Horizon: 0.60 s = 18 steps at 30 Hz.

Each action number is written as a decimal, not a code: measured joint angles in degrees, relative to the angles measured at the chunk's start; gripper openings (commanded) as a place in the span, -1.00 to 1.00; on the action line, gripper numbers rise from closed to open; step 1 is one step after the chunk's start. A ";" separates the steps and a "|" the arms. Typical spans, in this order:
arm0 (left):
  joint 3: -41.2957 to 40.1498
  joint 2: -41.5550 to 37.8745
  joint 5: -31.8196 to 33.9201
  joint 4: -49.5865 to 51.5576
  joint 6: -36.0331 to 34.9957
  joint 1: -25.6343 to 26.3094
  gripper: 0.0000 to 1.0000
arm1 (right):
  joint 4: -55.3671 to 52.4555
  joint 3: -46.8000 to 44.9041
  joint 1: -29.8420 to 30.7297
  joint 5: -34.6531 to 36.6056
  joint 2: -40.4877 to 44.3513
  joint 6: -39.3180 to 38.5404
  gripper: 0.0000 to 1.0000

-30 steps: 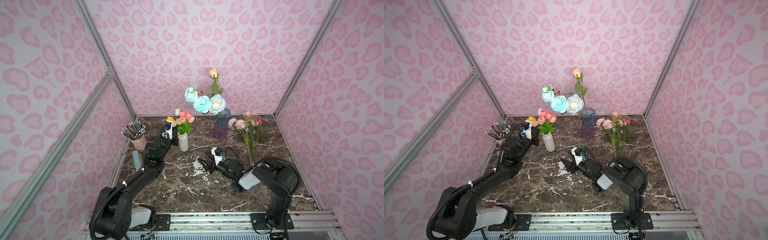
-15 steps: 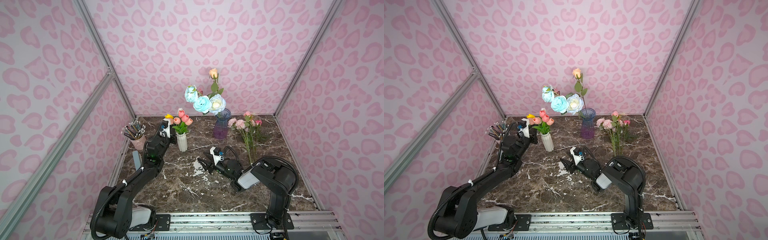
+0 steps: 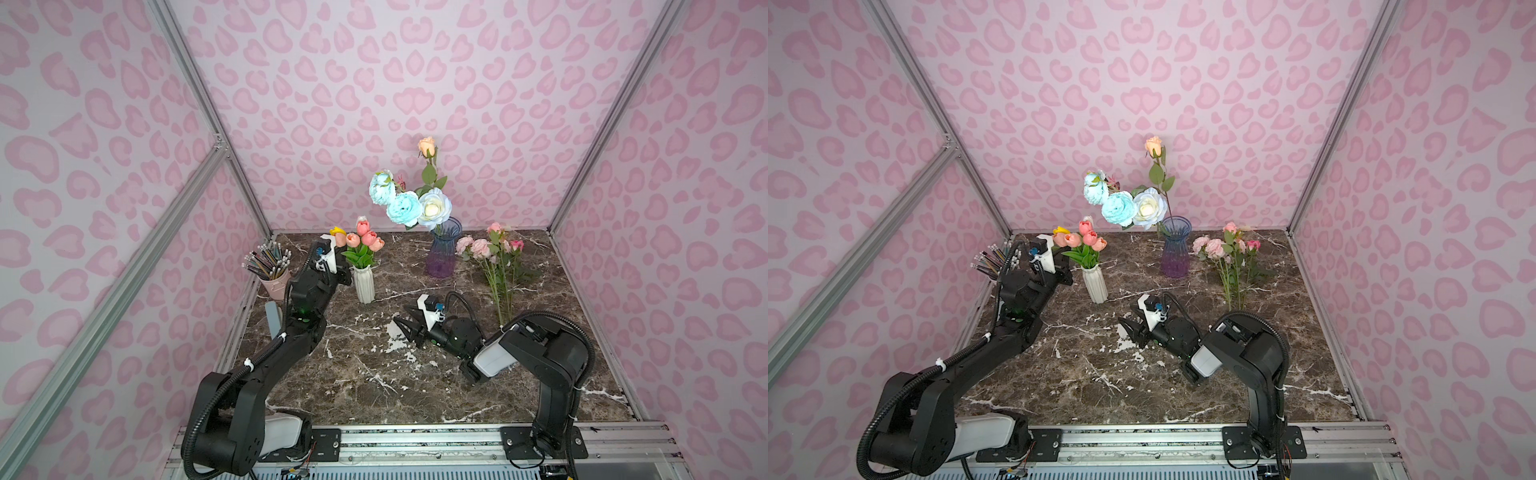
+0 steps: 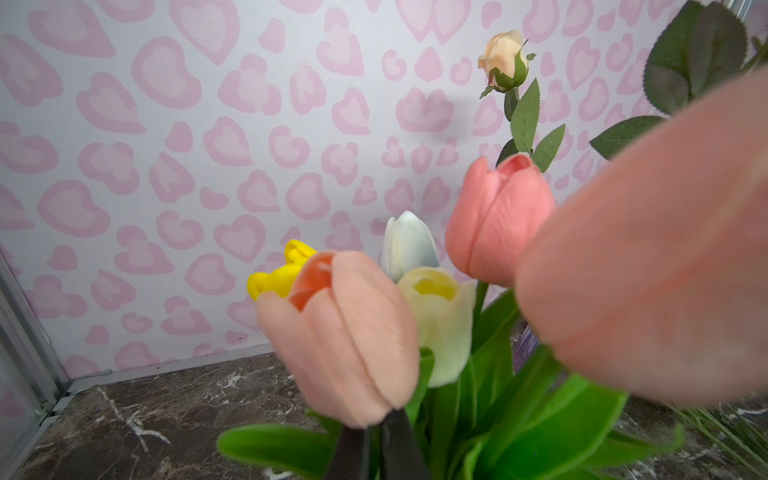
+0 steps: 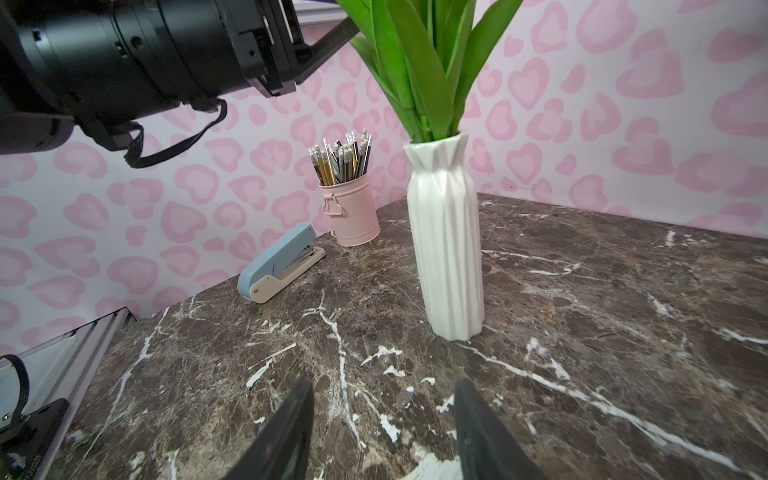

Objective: Pick out pink flowers from the vase
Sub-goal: Pick up the flower from the vase.

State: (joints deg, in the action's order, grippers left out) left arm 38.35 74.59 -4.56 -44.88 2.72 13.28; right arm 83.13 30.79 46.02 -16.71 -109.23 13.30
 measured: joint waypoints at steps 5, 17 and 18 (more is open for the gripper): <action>0.59 -2.32 0.02 0.26 0.11 -0.09 -0.90 | -0.76 0.39 0.00 -0.20 -0.17 0.00 0.09; 4.11 -10.75 1.81 6.51 0.26 -0.15 -0.94 | -1.86 0.70 0.35 -0.22 -0.33 -0.15 0.09; 4.96 -11.43 2.19 7.76 0.26 -0.15 -0.94 | -2.03 0.83 0.35 -0.22 -0.37 -0.24 0.09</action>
State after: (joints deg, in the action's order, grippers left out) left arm 43.31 63.16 -2.37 -37.12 2.98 13.13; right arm 81.10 31.62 46.37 -16.93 -109.60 13.06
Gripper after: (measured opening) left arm 0.074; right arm 0.545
